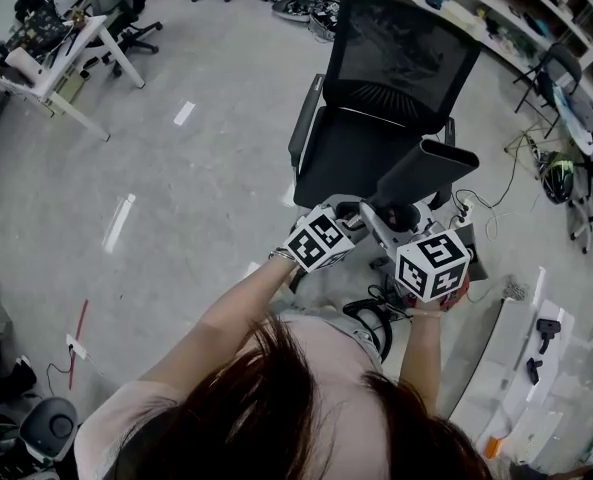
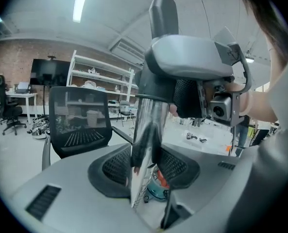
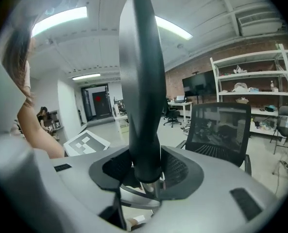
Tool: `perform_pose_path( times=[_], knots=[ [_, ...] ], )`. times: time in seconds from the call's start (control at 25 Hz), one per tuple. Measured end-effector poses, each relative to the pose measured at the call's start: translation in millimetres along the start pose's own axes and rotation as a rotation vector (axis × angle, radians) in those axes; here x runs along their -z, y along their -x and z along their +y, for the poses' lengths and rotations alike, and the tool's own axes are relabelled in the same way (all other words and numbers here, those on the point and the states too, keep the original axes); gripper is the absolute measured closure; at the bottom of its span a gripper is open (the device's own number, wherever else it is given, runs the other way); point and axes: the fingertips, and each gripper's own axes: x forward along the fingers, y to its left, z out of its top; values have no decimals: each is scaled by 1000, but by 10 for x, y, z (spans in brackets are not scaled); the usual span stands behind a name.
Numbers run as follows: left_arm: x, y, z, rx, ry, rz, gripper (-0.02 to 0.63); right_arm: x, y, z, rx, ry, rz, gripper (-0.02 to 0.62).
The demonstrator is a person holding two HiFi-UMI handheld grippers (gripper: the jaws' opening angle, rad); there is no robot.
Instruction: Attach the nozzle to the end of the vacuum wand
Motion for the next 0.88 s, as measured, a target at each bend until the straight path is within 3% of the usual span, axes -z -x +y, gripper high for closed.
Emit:
perform_pose_path(
  times=[0.12,0.4,0.68,0.88],
  knots=[
    [-25,-18,16,-29,8,1,442,-18,45,-42,28,11,-12,413],
    [16,-50,47,-74,8,-3,442,7,48,-114,183,-25,-98,413],
    [12,-39,46,-75,13,-2,442,14,65,-107,200,-79,-103,413],
    [19,-2,44,-96,25,-16,442,55,111,-57,224,-61,-85,413]
  ],
)
